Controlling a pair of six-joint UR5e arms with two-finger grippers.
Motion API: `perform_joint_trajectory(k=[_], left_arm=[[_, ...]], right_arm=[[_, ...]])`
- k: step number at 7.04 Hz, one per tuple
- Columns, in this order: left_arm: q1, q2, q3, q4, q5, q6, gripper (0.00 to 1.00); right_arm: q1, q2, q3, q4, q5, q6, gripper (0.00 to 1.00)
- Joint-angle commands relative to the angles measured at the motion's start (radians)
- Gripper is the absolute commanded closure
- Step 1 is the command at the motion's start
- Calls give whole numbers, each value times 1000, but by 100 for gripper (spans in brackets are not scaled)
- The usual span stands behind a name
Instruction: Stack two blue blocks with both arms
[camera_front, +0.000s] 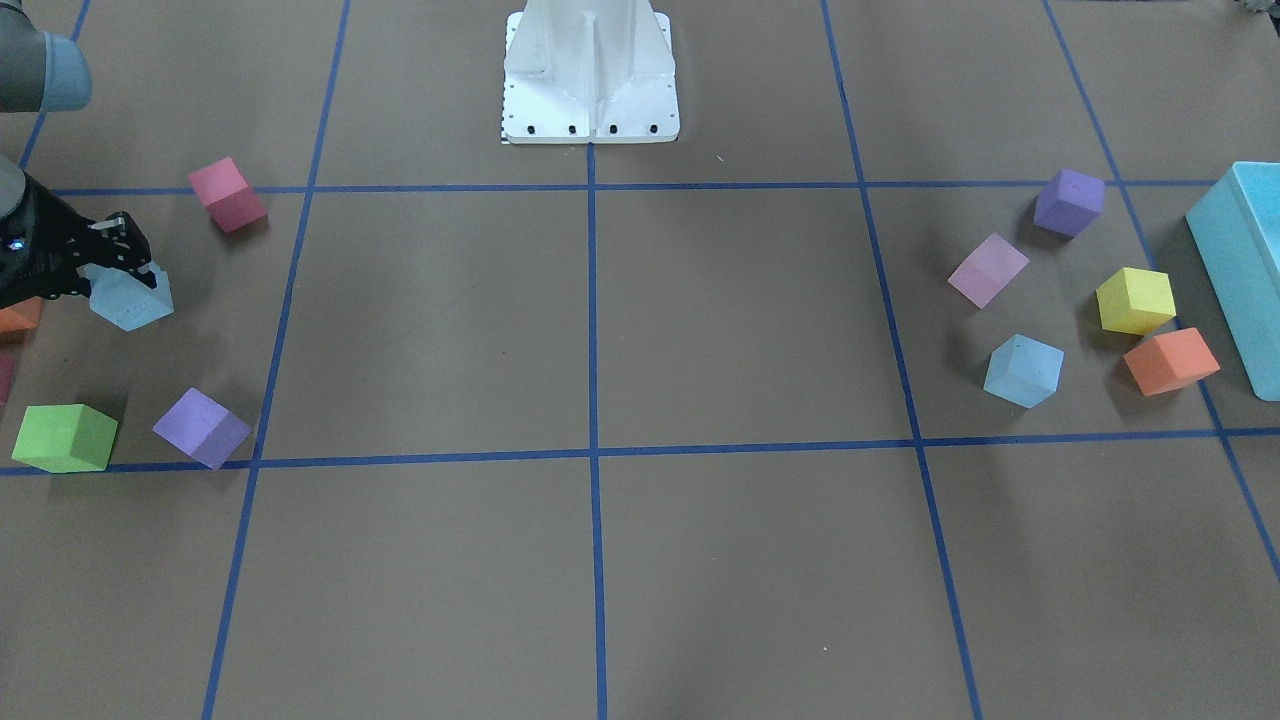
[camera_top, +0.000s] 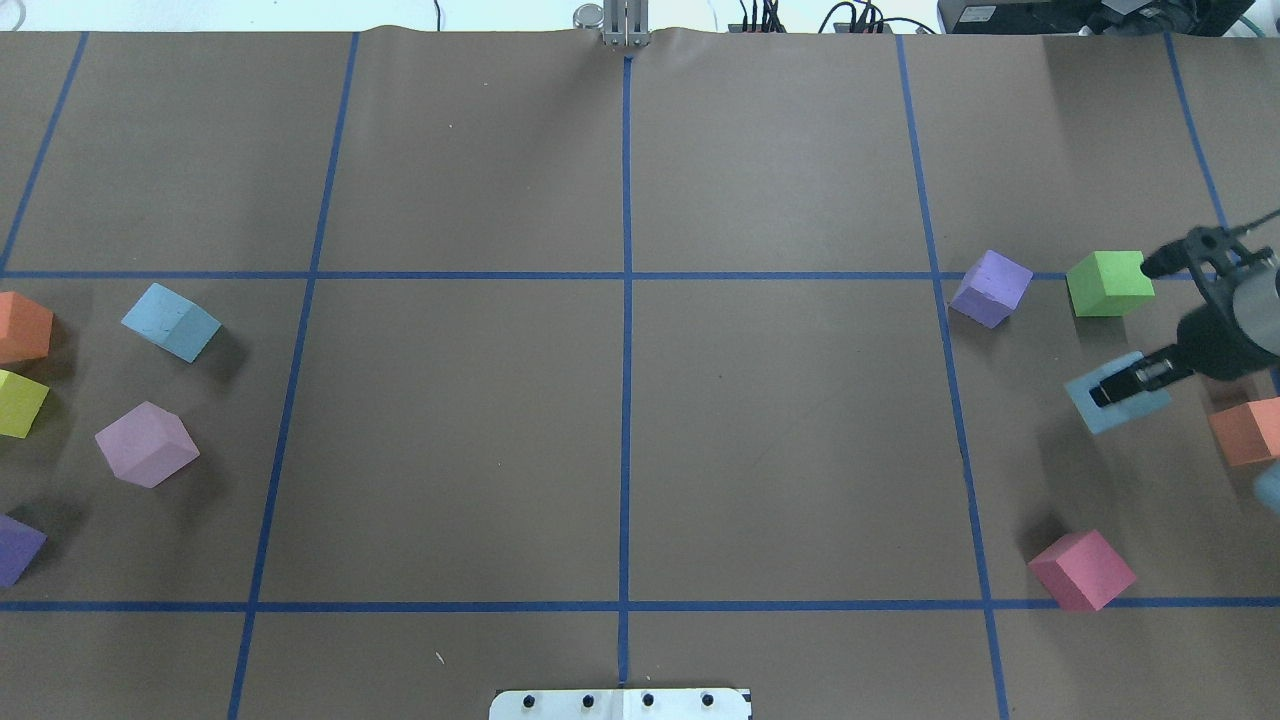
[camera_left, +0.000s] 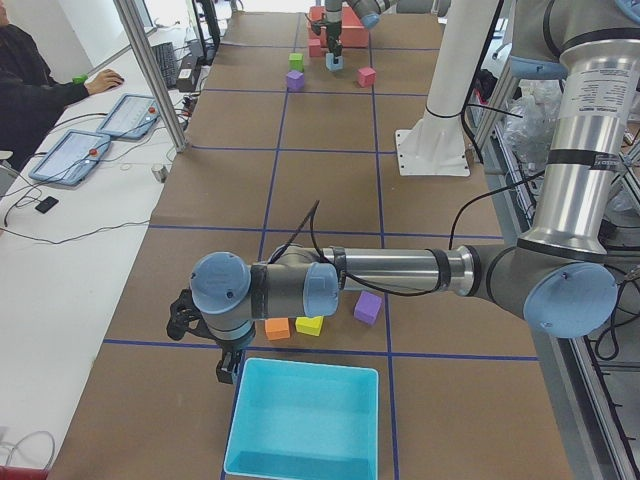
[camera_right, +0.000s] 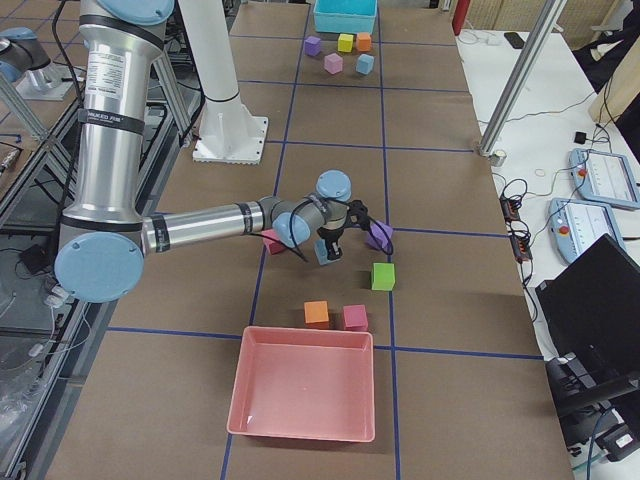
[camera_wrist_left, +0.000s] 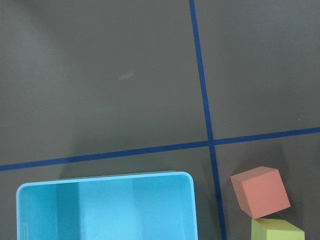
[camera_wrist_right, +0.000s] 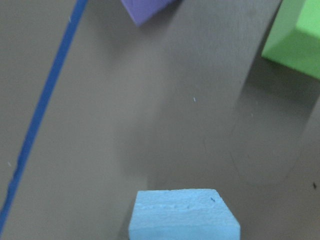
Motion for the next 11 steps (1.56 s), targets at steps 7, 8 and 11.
perform_joint_trajectory(k=[7,8,11], left_arm=[[0,0,-5,8,-1,-2,2],[0,0,-3,8,-1,0,2],[0,0,-8,8,-1,0,2]], right_arm=[[-394,857,-223,-468,-351,598,42],[-422,885,-294,-406,-384,627,41],[-482,885,-417,-249,-456,685,41]])
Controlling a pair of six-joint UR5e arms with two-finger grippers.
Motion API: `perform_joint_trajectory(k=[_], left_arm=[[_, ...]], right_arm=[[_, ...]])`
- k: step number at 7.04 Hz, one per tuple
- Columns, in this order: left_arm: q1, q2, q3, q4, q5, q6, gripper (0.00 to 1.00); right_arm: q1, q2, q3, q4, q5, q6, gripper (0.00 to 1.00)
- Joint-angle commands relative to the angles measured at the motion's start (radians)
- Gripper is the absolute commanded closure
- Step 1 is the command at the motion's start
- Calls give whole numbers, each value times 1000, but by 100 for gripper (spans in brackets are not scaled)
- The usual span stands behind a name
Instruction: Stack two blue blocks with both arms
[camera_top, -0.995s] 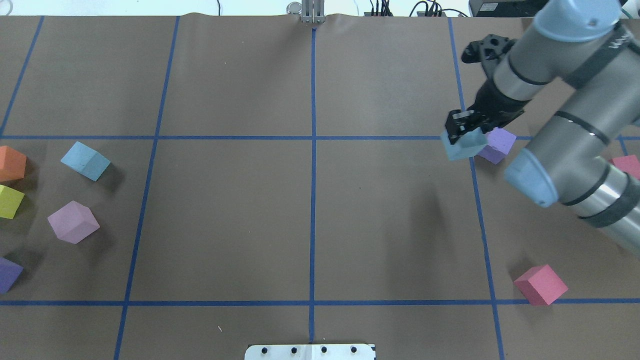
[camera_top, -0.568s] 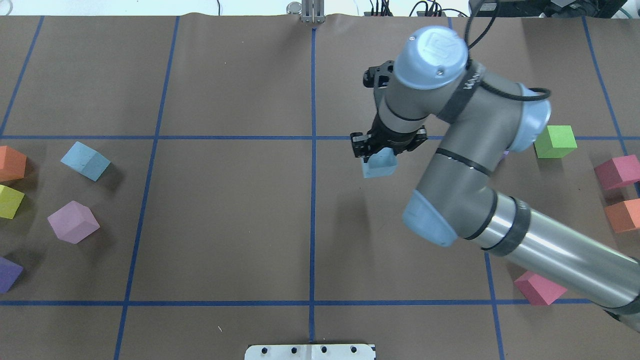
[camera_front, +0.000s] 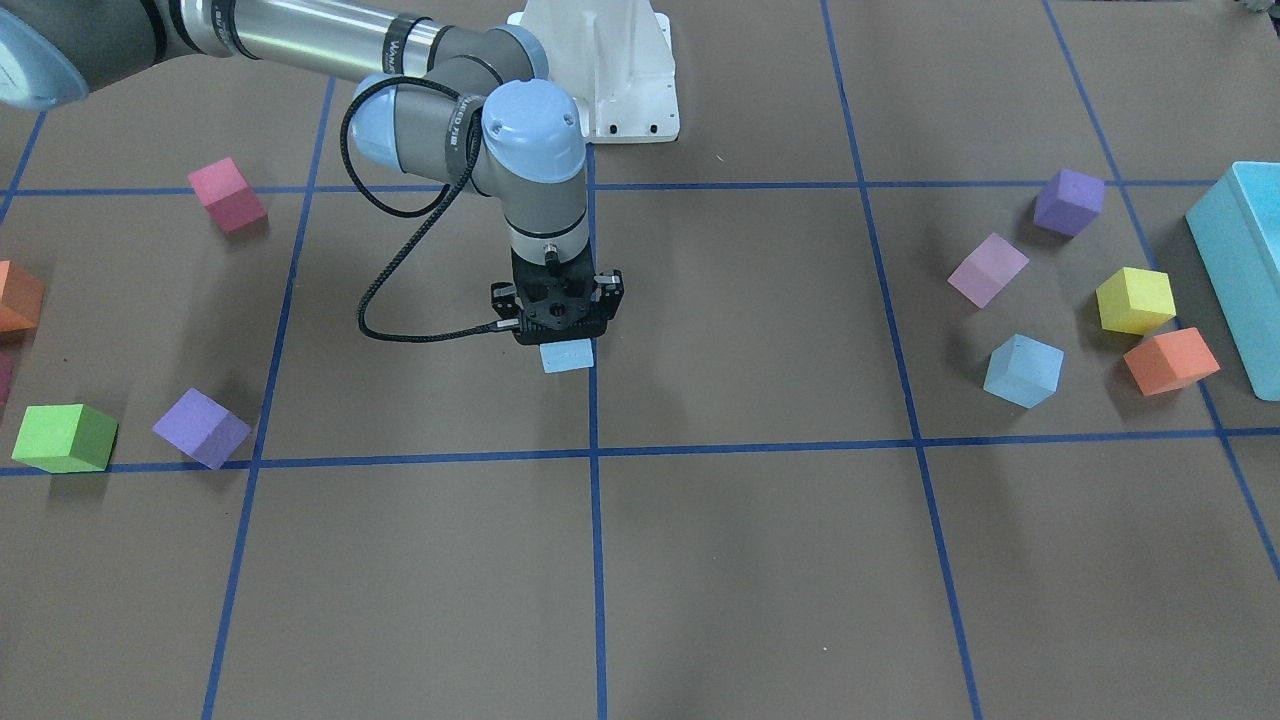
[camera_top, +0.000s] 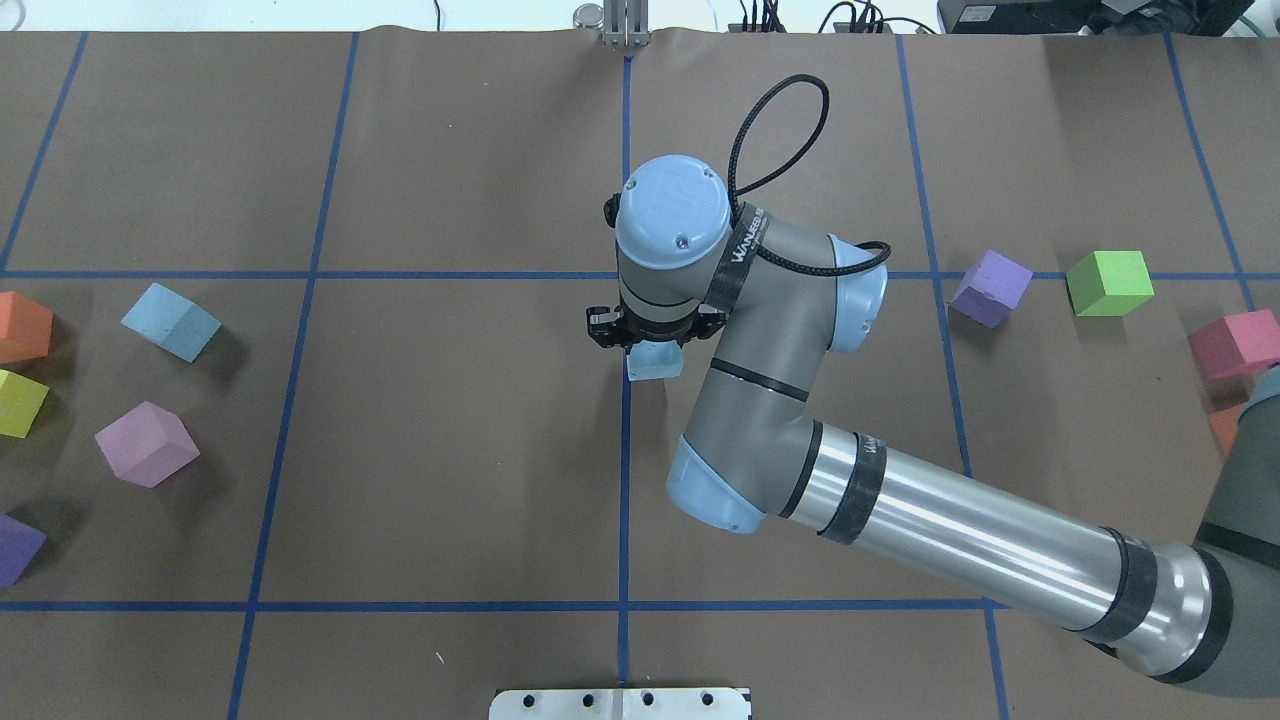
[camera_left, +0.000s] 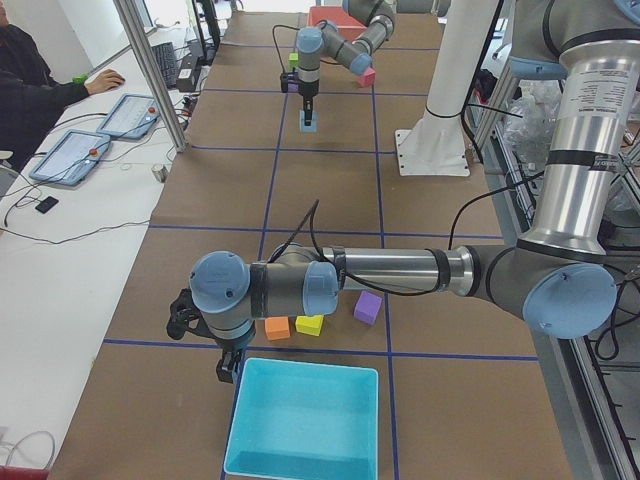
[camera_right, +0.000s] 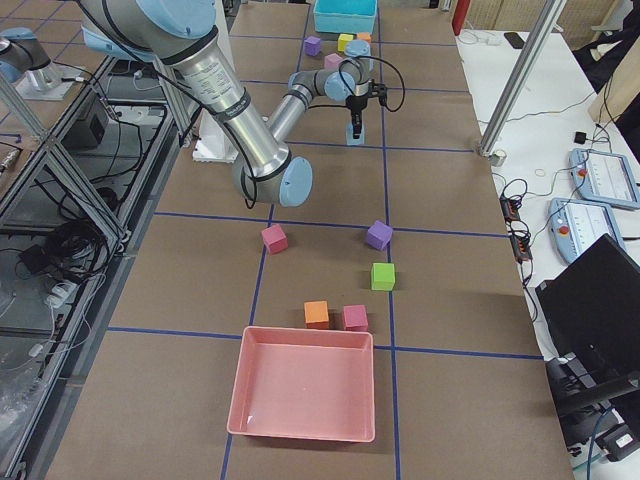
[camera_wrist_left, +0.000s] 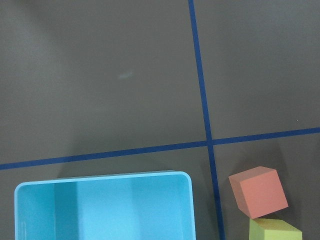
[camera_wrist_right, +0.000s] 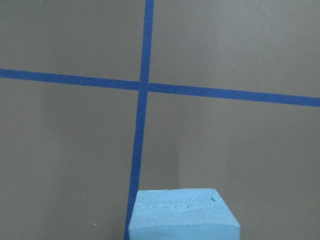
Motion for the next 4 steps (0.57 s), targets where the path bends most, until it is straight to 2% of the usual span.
perform_joint_trajectory(k=[1,4], left_arm=[[0,0,-2,0,0,0,2],[0,2,-1,0,0,0,2]], right_arm=[[-30,12,-34,51,-20,59,42],[-46,23,-48,49,-18,116,41]])
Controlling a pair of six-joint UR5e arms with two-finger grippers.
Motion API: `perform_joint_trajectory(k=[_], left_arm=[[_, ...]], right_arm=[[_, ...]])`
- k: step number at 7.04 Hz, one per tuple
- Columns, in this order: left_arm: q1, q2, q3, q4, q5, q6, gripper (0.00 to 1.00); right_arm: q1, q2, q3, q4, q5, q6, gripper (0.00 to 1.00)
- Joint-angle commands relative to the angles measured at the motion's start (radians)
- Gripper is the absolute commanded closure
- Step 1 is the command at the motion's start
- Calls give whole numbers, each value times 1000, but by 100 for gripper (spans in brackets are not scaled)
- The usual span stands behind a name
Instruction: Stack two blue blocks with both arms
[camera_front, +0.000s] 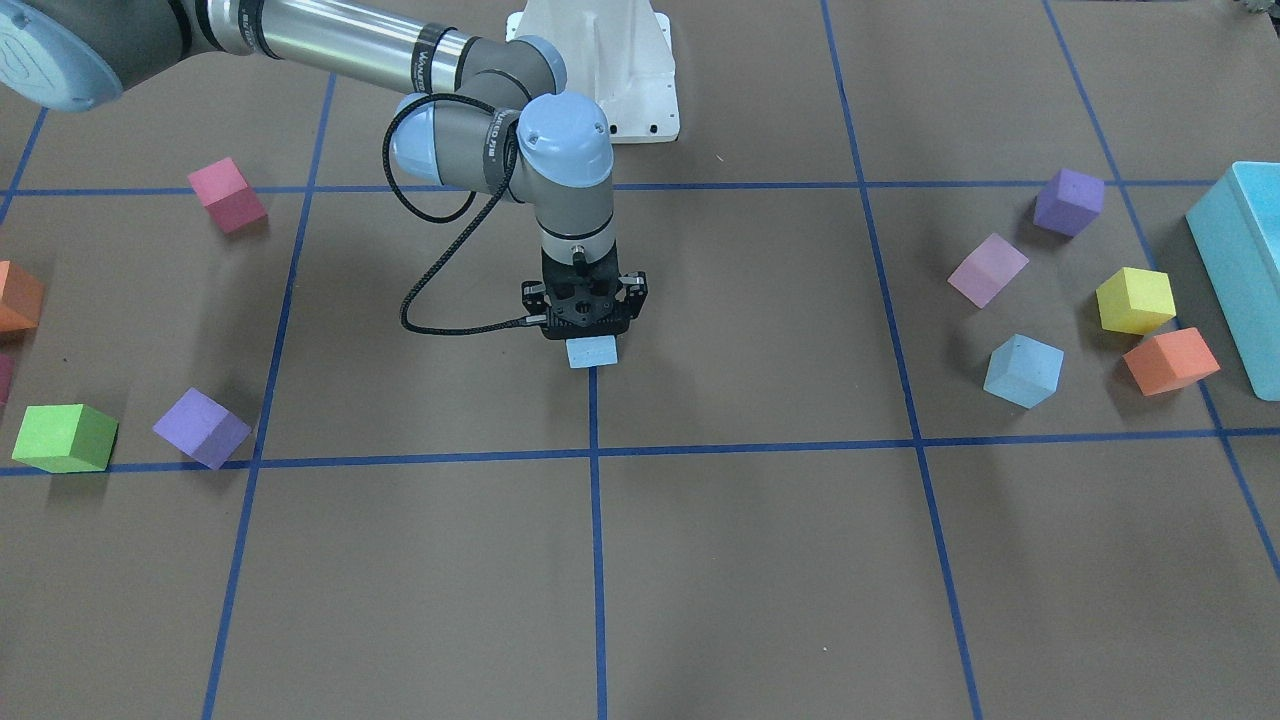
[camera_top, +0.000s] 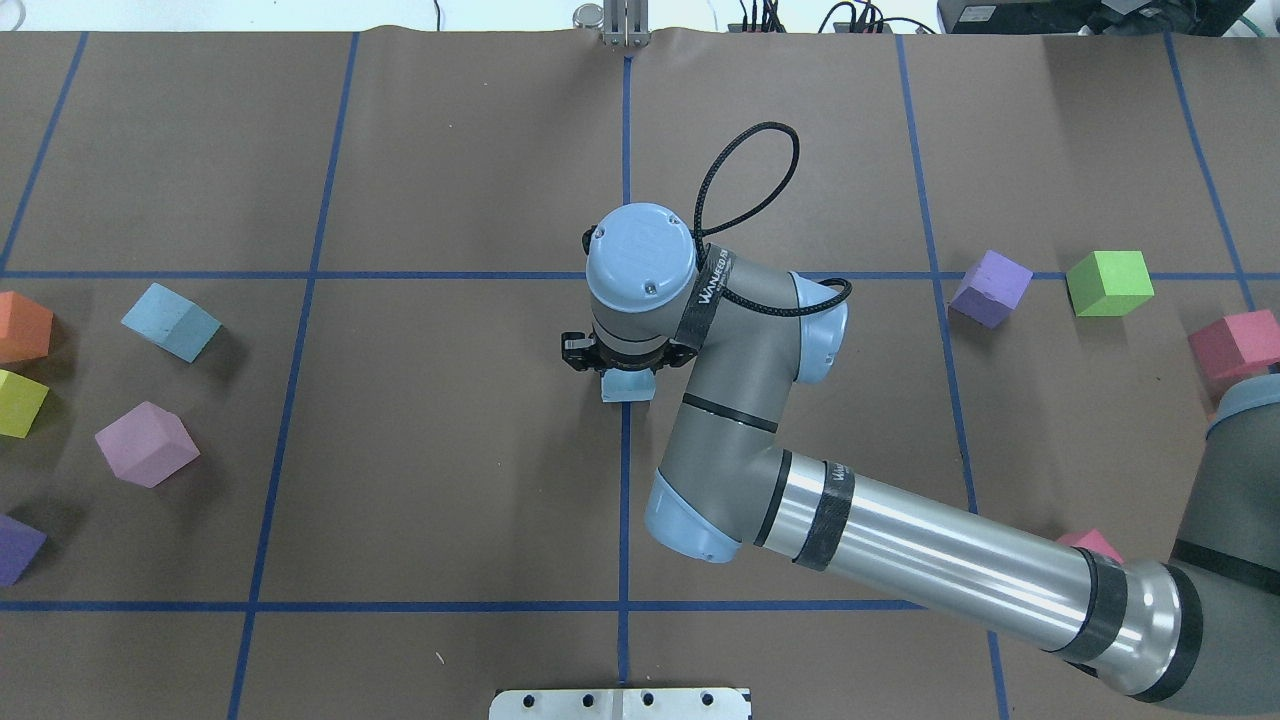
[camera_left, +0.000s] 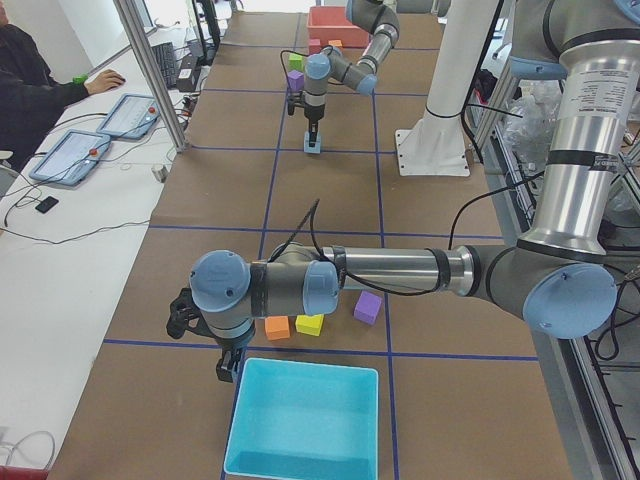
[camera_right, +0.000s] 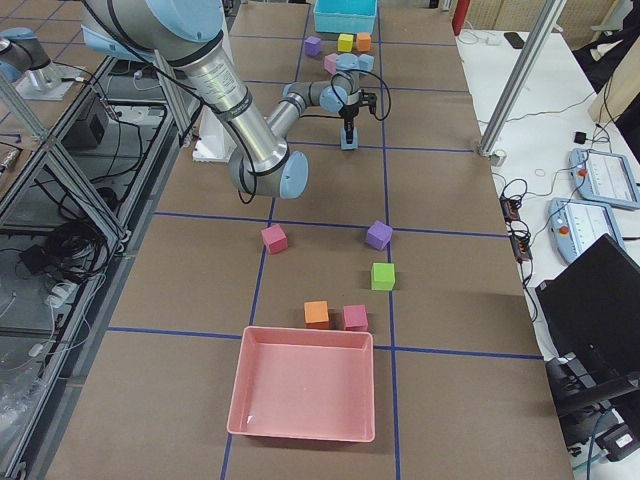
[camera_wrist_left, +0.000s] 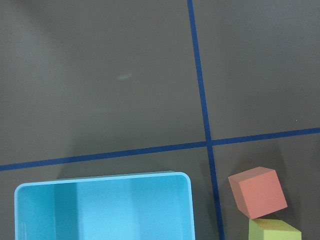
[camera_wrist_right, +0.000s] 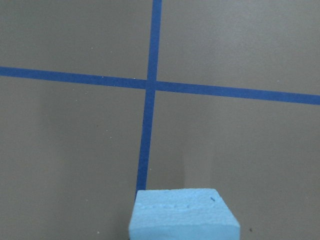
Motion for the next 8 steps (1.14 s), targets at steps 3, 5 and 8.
perform_joint_trajectory(k=[3,5,8], left_arm=[[0,1,2,0,0,0,2],[0,1,3,0,0,0,2],[0,1,3,0,0,0,2]], right_arm=[[-7,0,-3,-10,2,30,41],[-7,0,-3,-4,1,29,12],[-4,0,3,-2,1,29,0]])
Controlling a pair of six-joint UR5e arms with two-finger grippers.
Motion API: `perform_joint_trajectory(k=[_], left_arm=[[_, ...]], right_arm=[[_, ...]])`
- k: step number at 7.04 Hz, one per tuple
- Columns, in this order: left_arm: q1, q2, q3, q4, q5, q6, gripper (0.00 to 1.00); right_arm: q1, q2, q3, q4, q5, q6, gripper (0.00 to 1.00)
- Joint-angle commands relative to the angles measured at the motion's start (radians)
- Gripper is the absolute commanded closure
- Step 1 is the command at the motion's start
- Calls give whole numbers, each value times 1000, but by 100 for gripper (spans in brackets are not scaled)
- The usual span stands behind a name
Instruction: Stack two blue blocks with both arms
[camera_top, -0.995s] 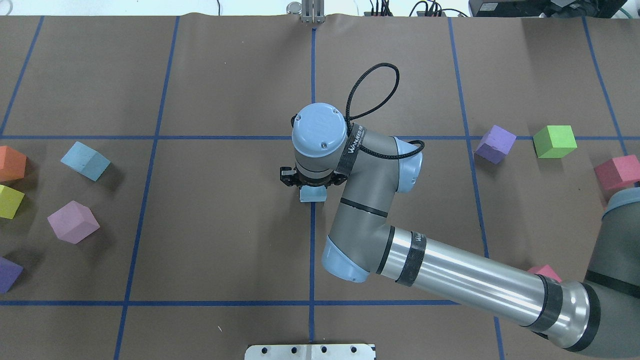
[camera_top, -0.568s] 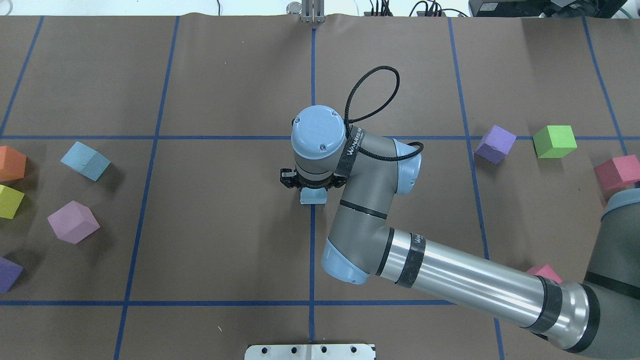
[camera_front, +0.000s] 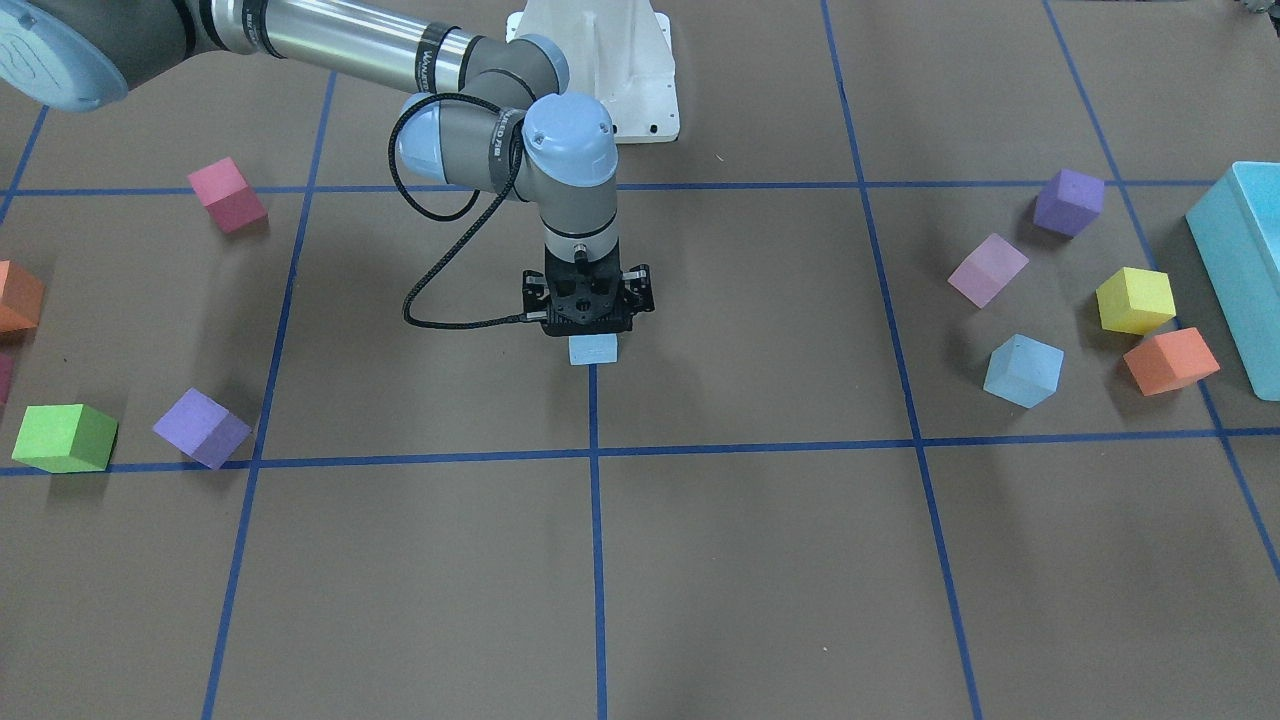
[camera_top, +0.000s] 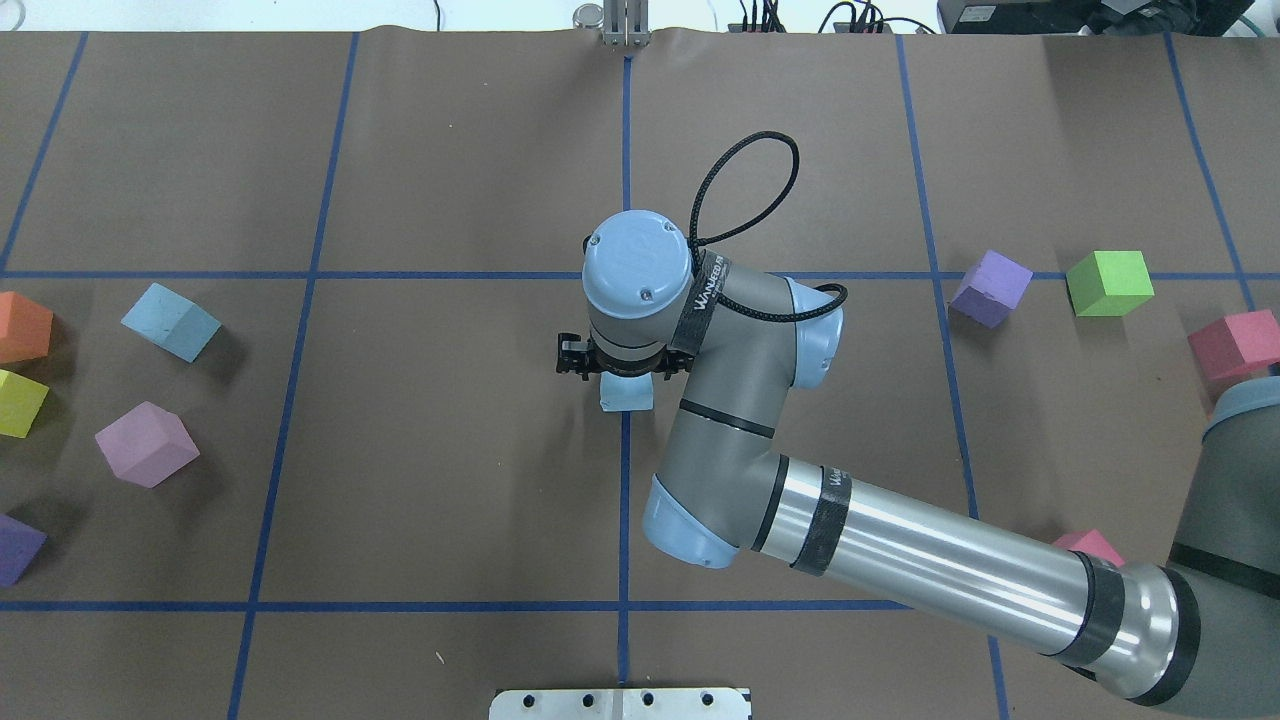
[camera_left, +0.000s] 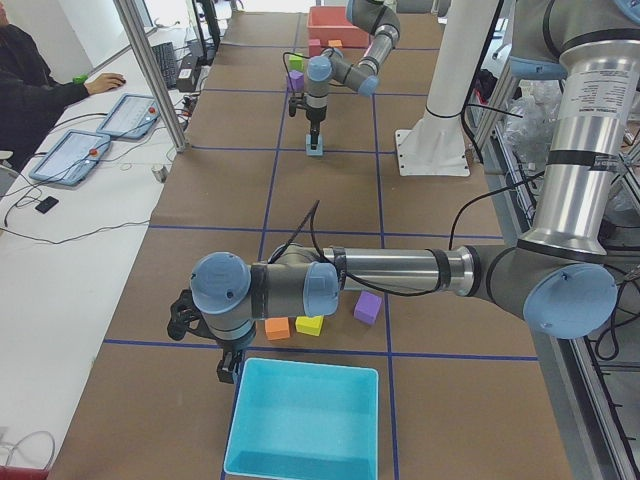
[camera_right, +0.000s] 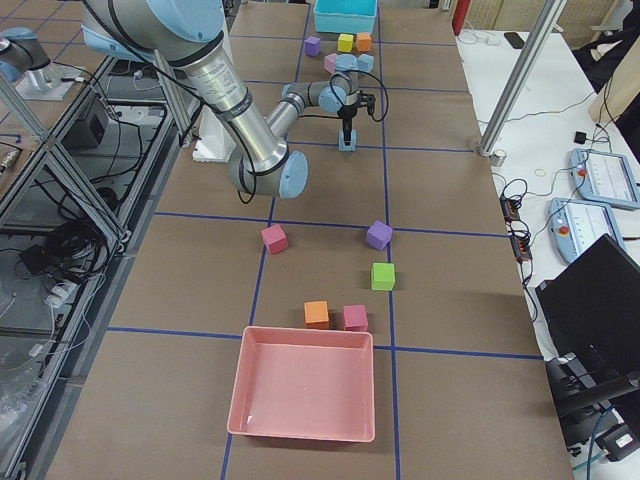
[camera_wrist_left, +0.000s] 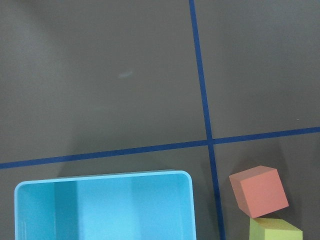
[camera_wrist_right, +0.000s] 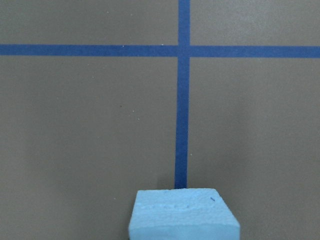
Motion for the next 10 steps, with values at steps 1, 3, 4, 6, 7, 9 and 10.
perform_joint_trajectory(k=[1,3,4,6,7,9,10], left_arm=[[0,0,-1,0,0,0,2],[0,-2,-6,2,0,0,2],[0,-3,-11,2,-21,-2,2],[6,-34,-17,-11,-72,-109,2],[55,-70,-50,-6,-74,-195,2],[217,-116,-136,-12,-60,-267,2],[286,-142,-133,-47,-49,-262,2]], right_arm=[[32,-2,25,-4,8,-11,0],[229,-110,149,-44,155,-165,0],[370,-208,215,-58,285,-304,0],[588,-383,266,-64,382,-623,0],[695,-457,260,-64,399,-771,0],[892,-551,245,-123,474,-1057,0],[962,-575,243,-177,475,-1180,0]])
